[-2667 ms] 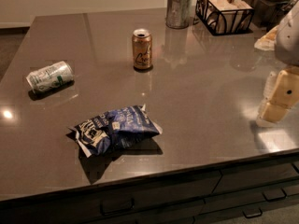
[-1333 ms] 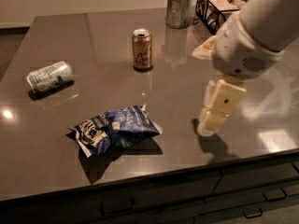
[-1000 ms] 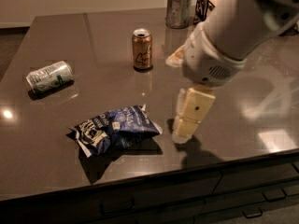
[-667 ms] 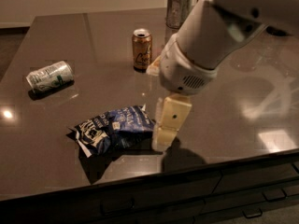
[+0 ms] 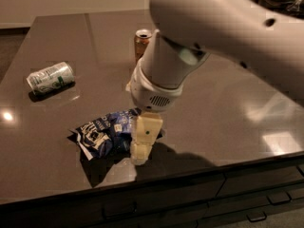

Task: Move blue chip bag near orange can

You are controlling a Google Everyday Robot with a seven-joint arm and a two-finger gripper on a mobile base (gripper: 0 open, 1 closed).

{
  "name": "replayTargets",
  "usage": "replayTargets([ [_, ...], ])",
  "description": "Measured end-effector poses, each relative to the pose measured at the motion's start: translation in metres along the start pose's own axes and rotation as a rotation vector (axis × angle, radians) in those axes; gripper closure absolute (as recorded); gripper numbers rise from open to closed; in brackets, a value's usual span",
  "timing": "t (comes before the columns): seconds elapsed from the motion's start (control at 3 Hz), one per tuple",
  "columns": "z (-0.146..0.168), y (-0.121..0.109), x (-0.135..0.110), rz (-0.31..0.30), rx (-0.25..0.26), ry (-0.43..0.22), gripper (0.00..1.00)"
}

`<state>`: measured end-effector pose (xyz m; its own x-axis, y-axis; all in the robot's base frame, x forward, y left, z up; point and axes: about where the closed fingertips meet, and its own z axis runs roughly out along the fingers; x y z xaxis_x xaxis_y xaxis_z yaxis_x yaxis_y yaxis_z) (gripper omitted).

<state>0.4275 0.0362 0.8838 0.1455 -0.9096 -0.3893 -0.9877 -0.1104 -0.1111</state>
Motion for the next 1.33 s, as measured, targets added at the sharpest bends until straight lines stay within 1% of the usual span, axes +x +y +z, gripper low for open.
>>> replayTargets([
  [0.33, 0.017, -0.008, 0.003, 0.001, 0.000, 0.035, 0.00],
  [0.67, 0.024, -0.017, 0.014, 0.022, -0.003, 0.069, 0.18],
  [1.0, 0.022, -0.023, 0.023, 0.043, 0.003, 0.089, 0.41],
  [1.33, 0.009, -0.033, 0.029, 0.079, 0.031, 0.091, 0.64],
])
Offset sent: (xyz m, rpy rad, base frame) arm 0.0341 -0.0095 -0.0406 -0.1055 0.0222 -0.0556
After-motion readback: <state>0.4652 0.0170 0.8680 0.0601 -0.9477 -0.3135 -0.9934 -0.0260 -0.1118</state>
